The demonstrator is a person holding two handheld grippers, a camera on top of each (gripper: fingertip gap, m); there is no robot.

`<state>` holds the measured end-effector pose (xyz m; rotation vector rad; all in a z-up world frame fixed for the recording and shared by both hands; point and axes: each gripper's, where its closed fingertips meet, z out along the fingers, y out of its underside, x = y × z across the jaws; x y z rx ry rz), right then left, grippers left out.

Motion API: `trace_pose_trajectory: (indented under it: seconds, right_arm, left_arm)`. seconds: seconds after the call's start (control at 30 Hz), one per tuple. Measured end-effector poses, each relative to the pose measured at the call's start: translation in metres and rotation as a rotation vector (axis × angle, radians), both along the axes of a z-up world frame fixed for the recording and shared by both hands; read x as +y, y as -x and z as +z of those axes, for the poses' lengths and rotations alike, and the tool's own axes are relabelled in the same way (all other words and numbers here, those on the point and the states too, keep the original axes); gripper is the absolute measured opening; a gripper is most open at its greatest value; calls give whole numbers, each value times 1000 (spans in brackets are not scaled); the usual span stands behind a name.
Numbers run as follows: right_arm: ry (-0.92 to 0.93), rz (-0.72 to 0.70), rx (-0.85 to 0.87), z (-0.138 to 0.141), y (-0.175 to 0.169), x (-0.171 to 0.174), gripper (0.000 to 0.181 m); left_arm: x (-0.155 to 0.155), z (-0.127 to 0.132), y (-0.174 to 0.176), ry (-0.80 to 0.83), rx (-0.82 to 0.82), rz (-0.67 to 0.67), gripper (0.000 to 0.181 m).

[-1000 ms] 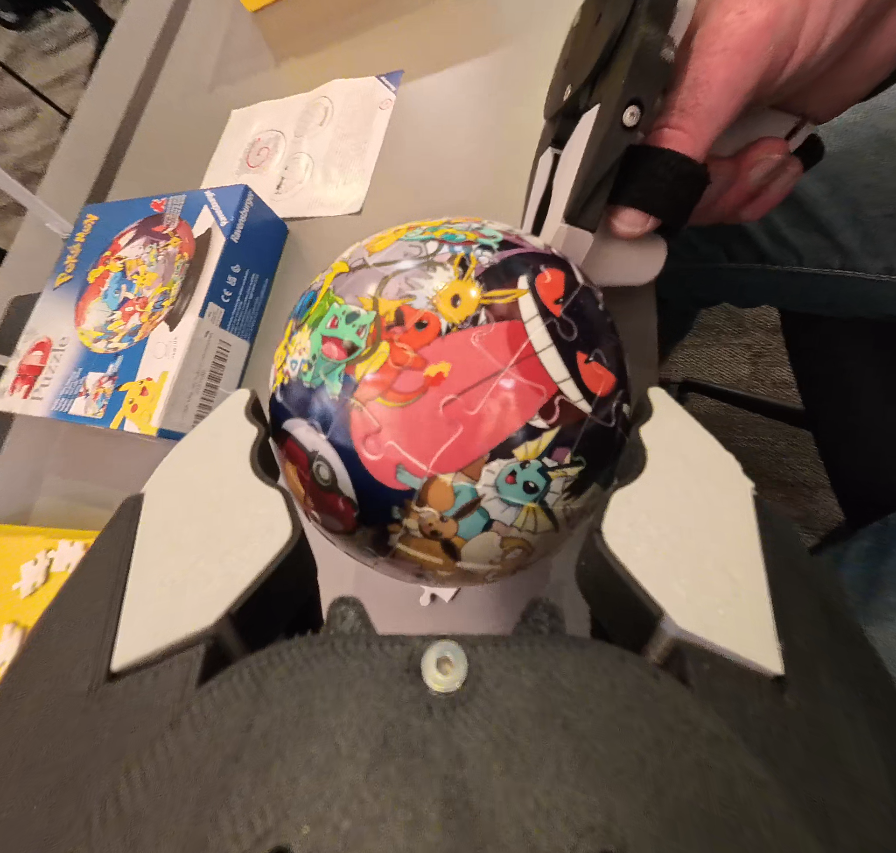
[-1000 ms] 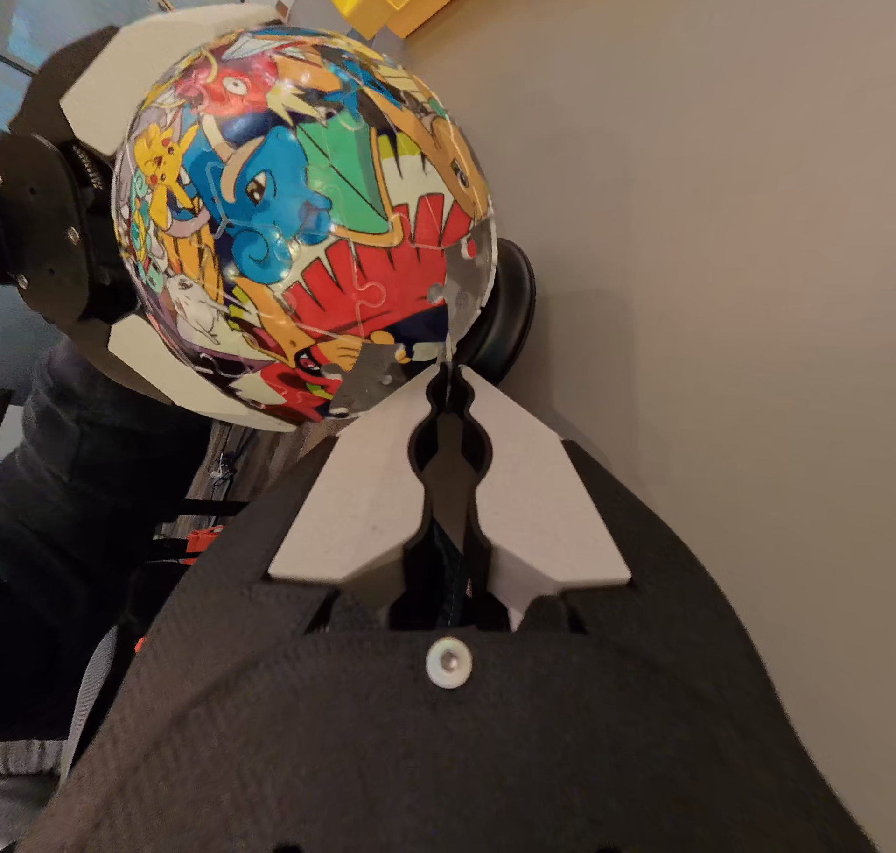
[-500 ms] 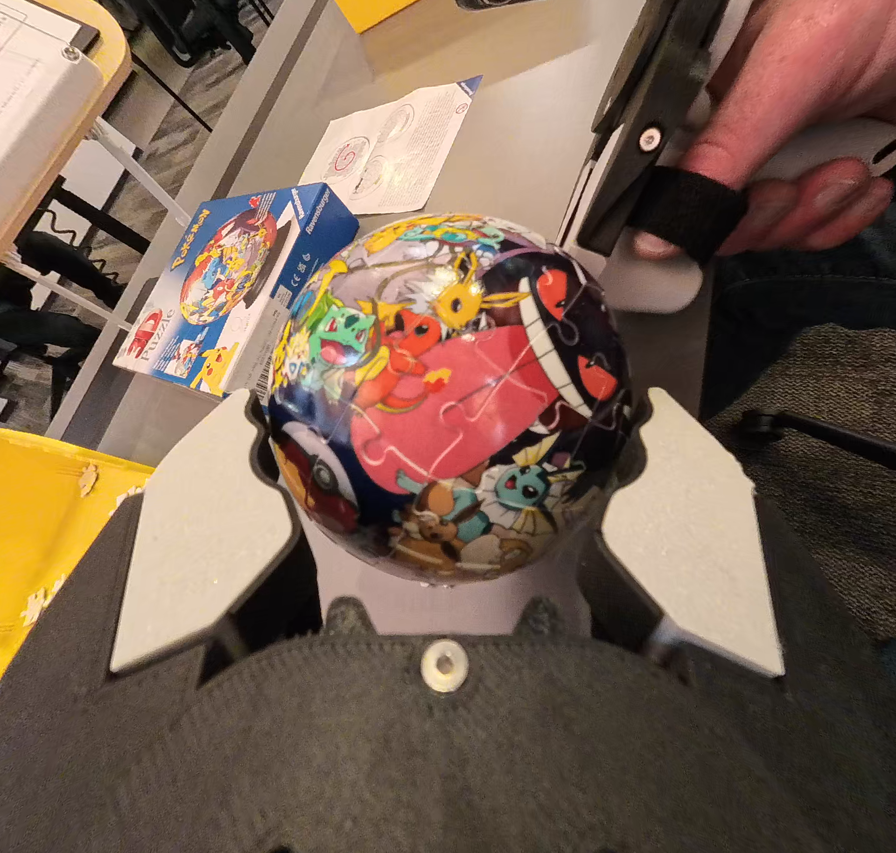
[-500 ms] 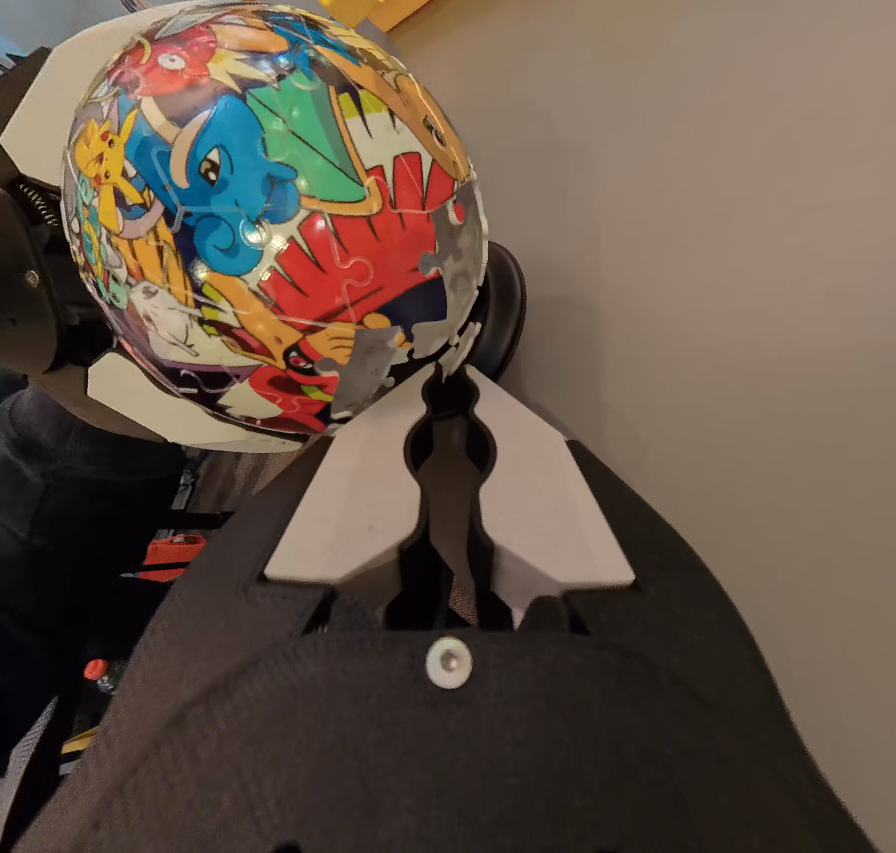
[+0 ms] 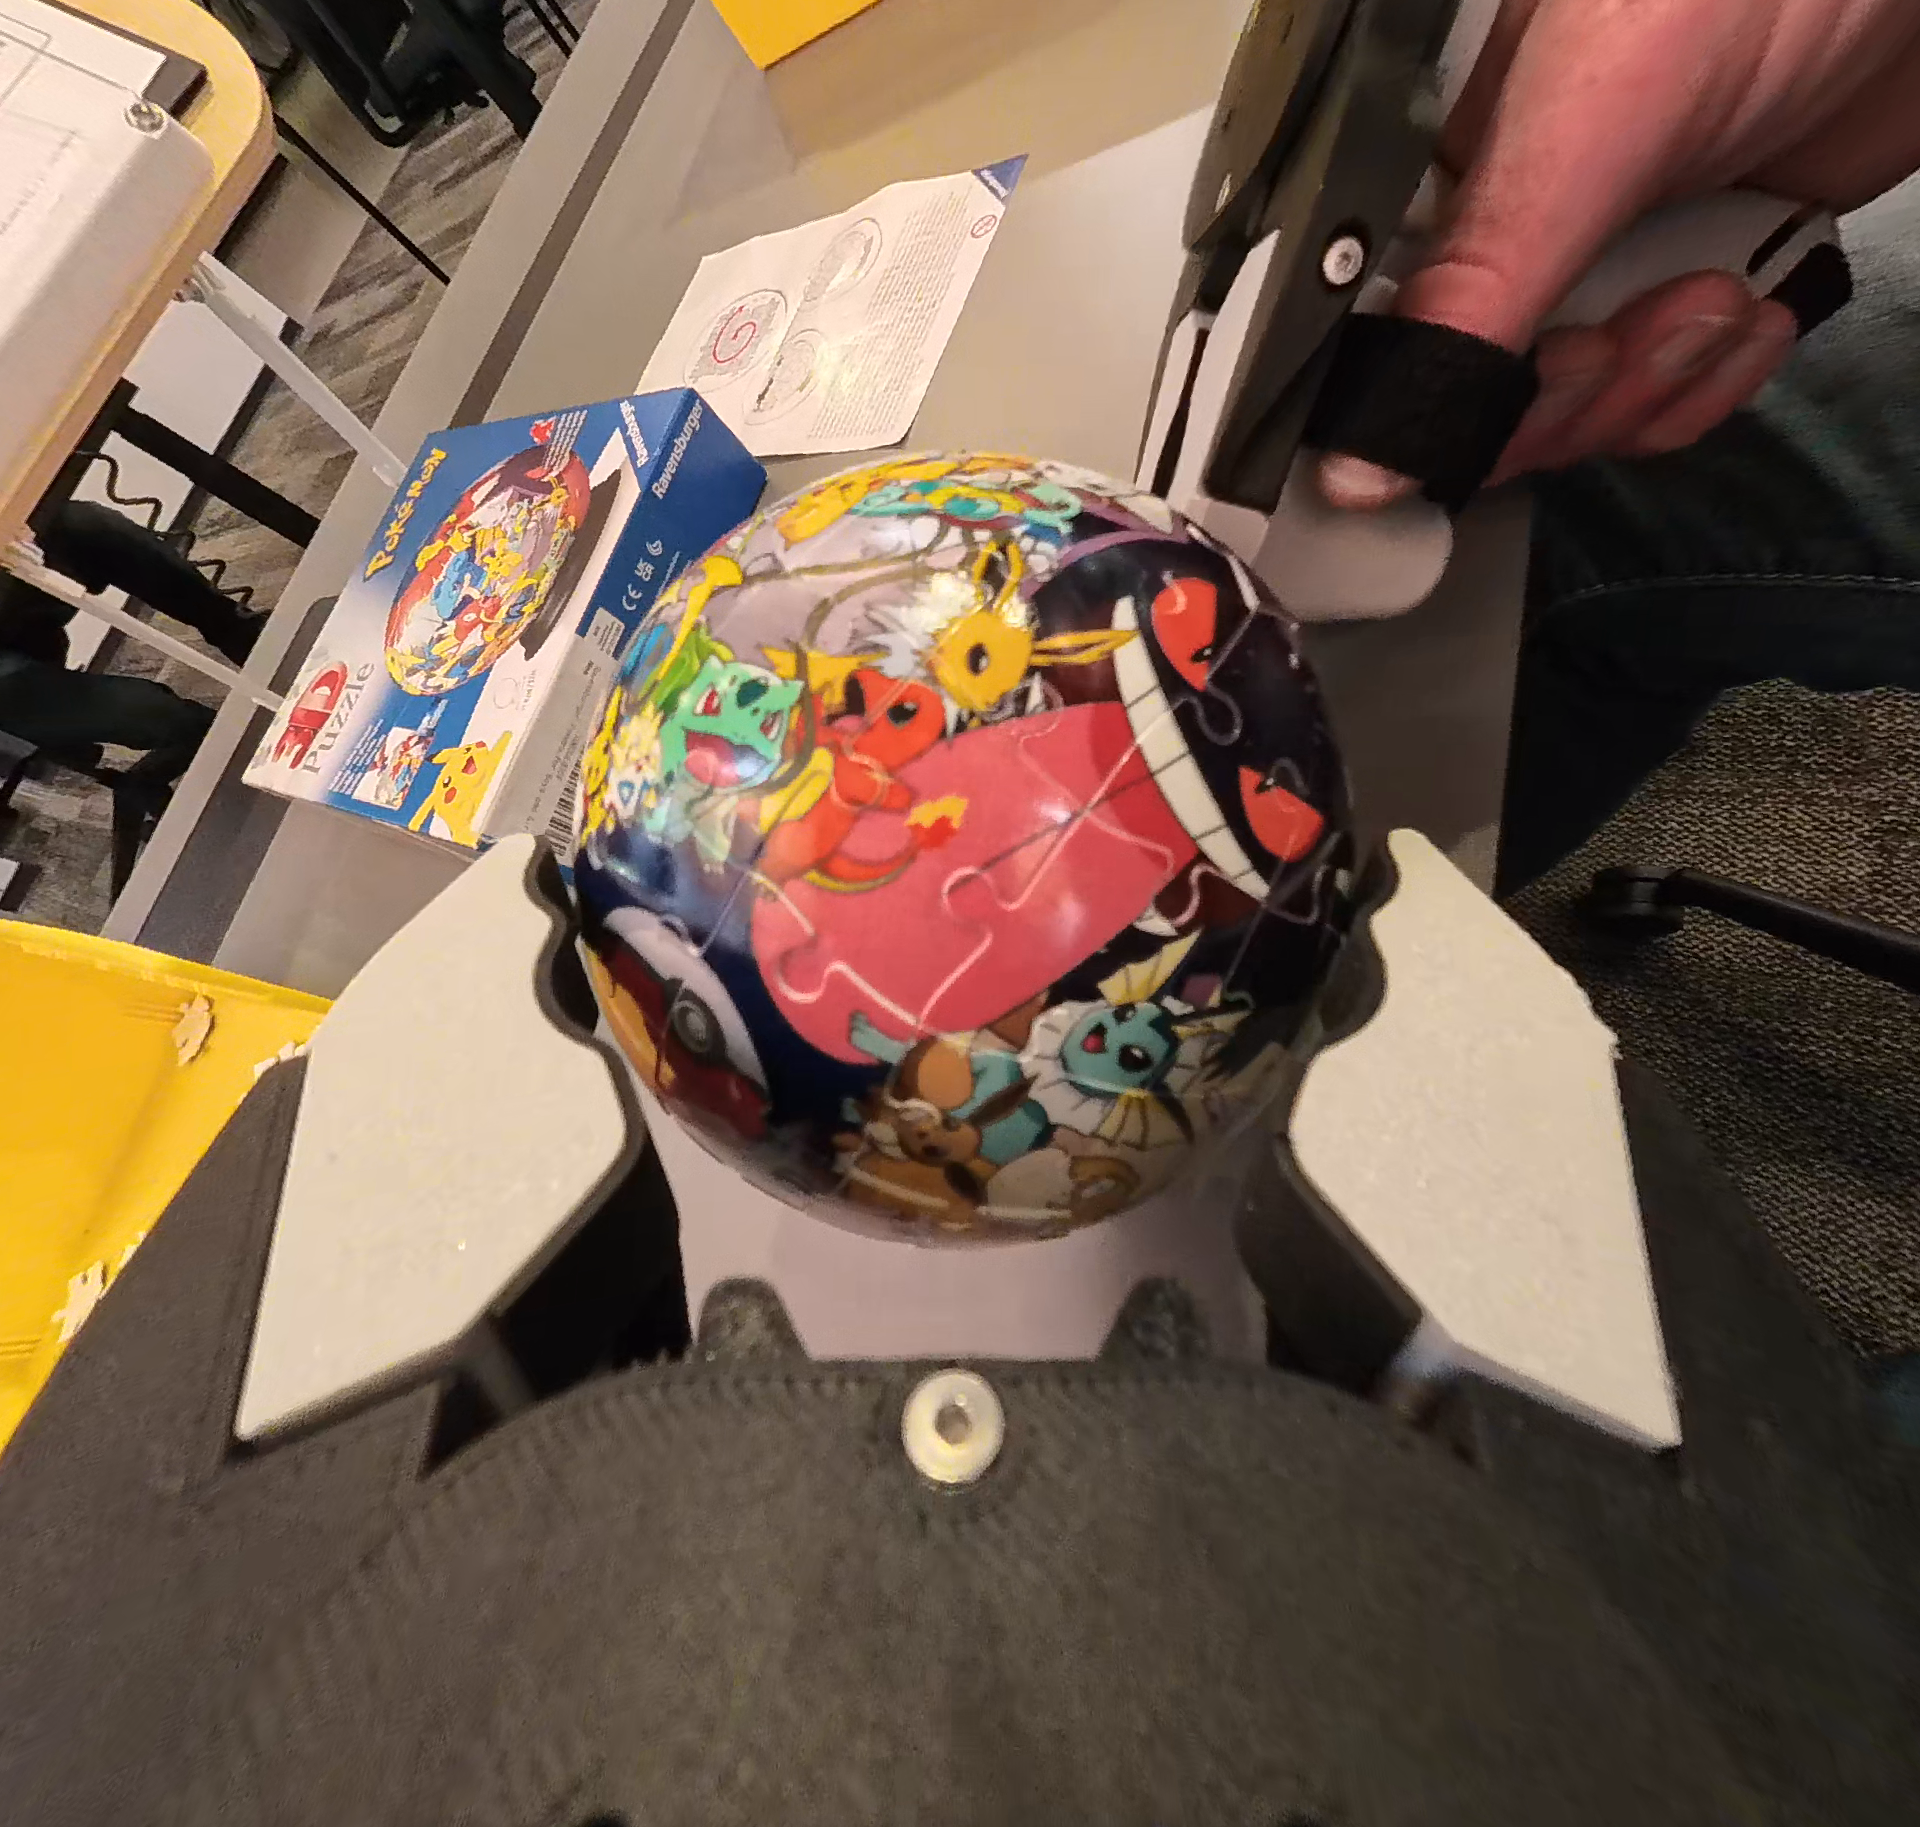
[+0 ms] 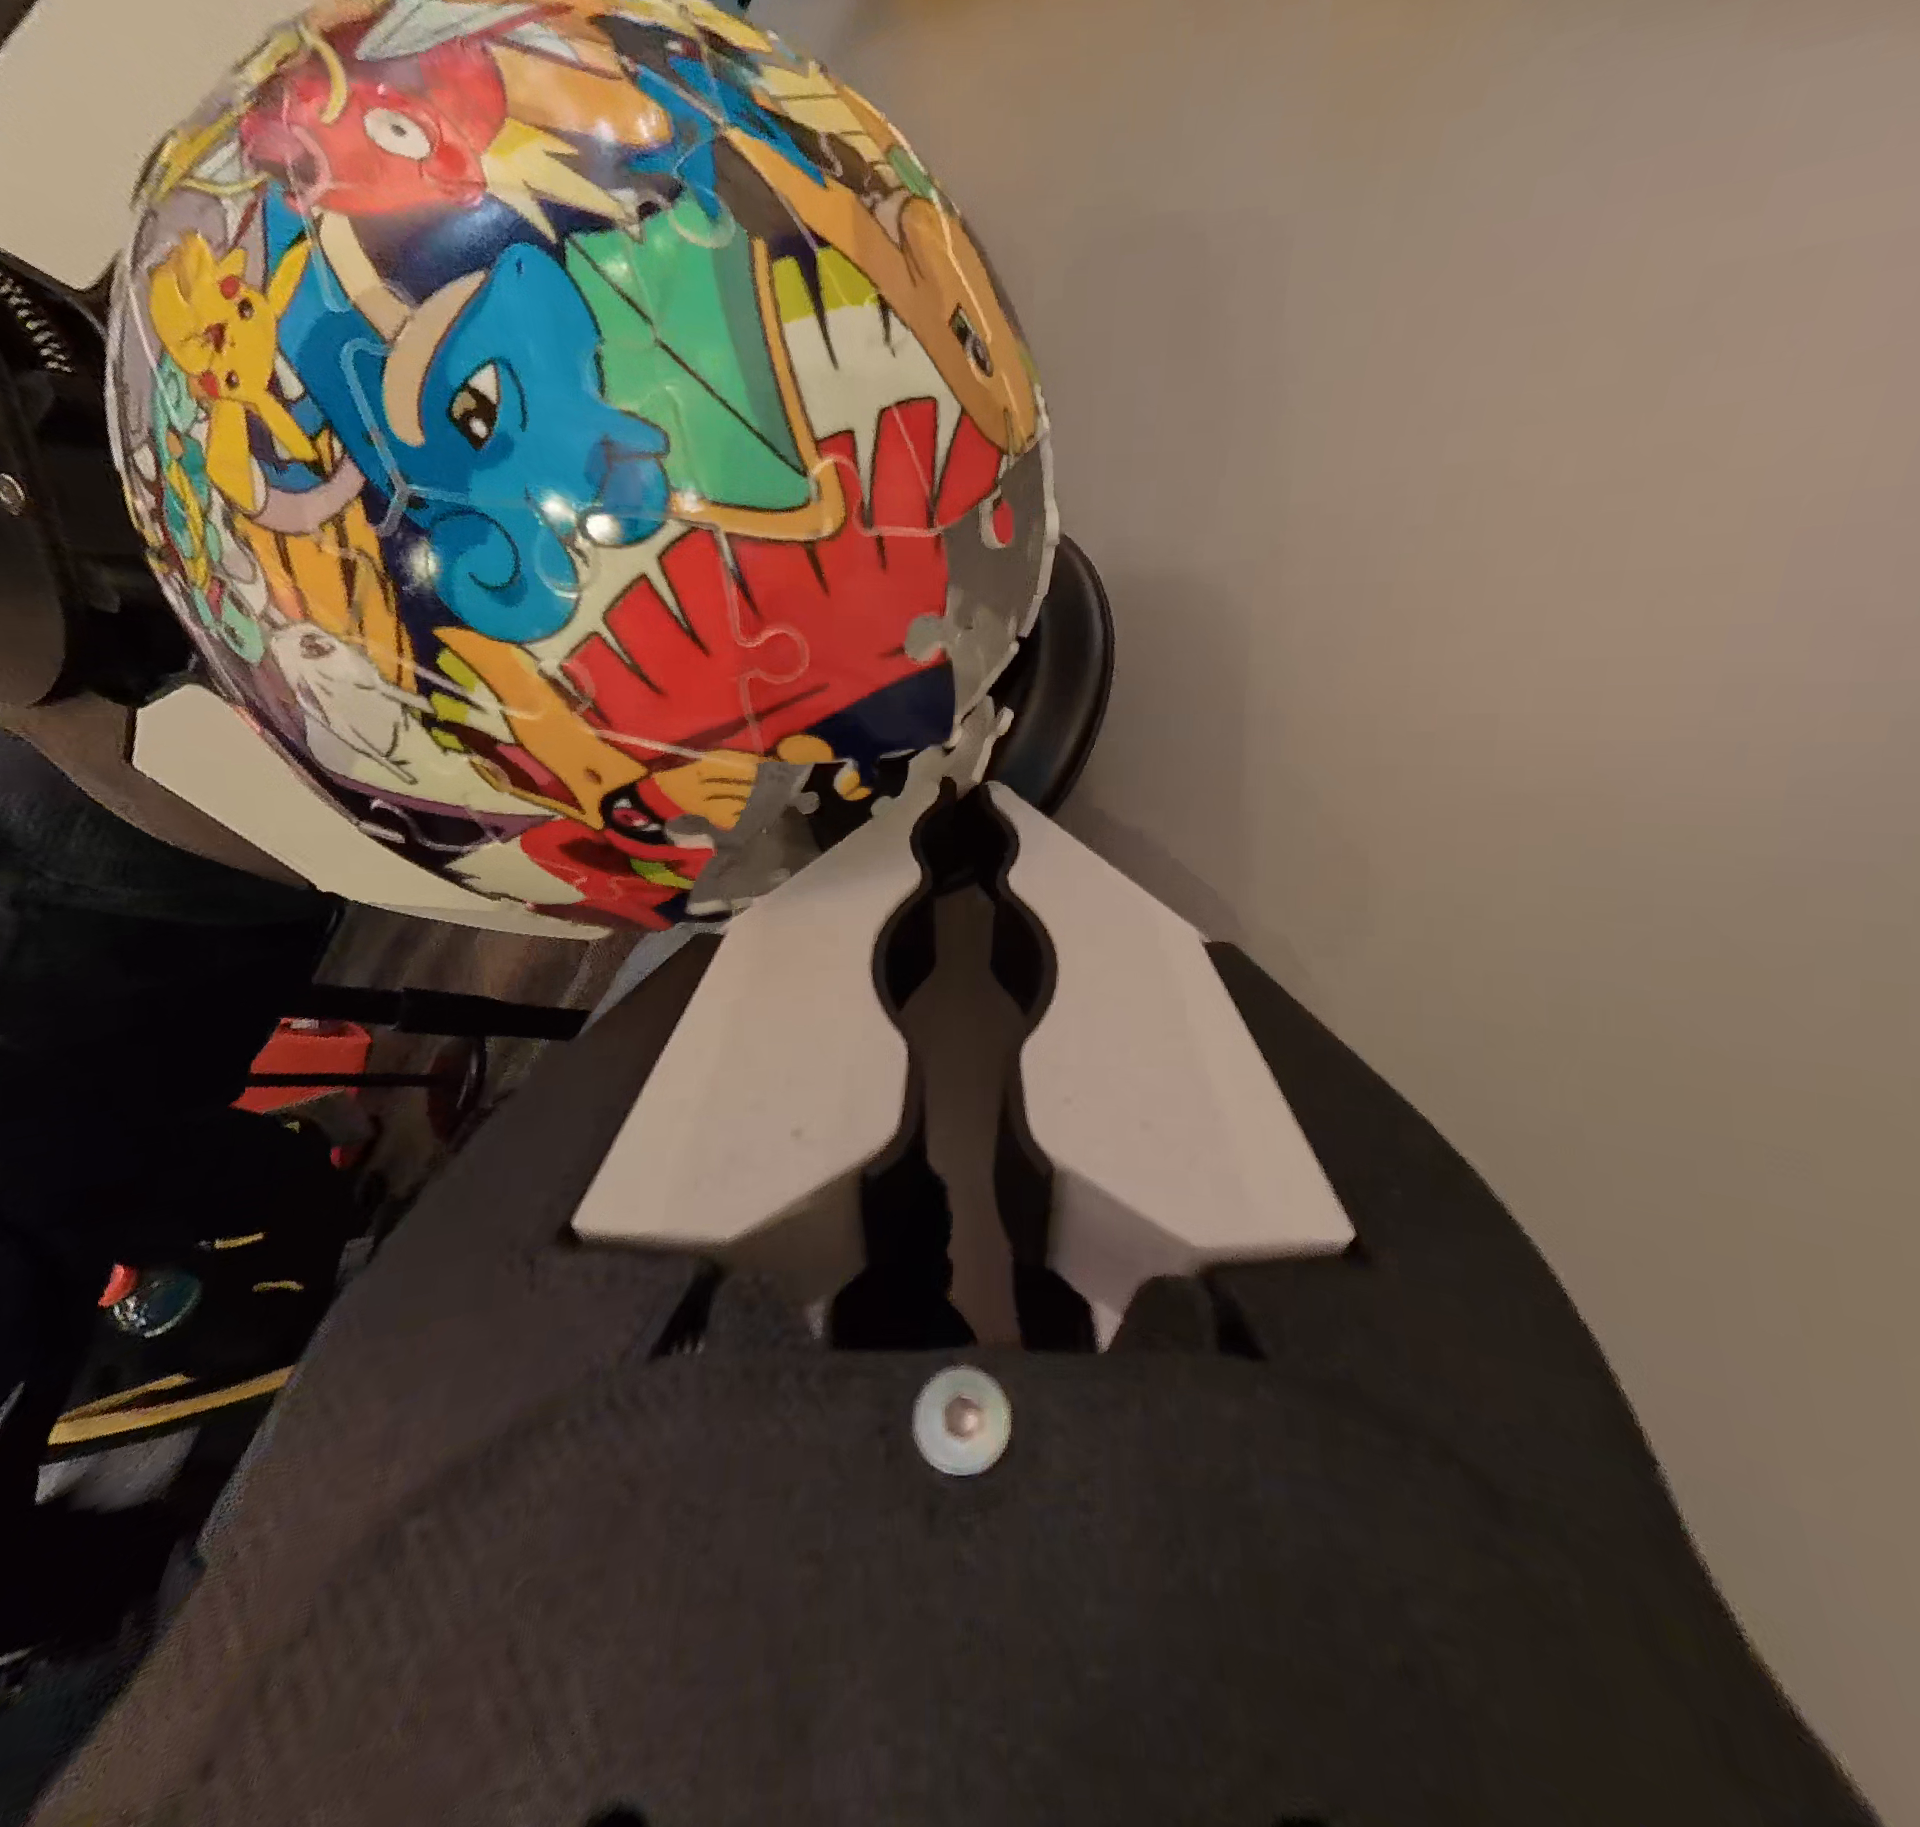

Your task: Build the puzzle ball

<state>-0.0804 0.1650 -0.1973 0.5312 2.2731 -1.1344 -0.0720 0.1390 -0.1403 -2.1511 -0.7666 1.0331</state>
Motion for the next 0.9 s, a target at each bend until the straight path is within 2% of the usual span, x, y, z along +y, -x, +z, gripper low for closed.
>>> trace_pose_trajectory:
  seconds: [0.57,0.77,0.9]
  right_arm:
    - [23,61,69,6,-4,-4,0]
    - [-9,208,188,0,-6,-1,1]
    - [109,385,317,14,-12,9,13]
  left_arm:
    - [-3,-1,-4,33,-15,-3,136]
    - [-3,-1,-5,41,-26,-7,136]
    - [-3,-2,-5,52,-37,-12,136]
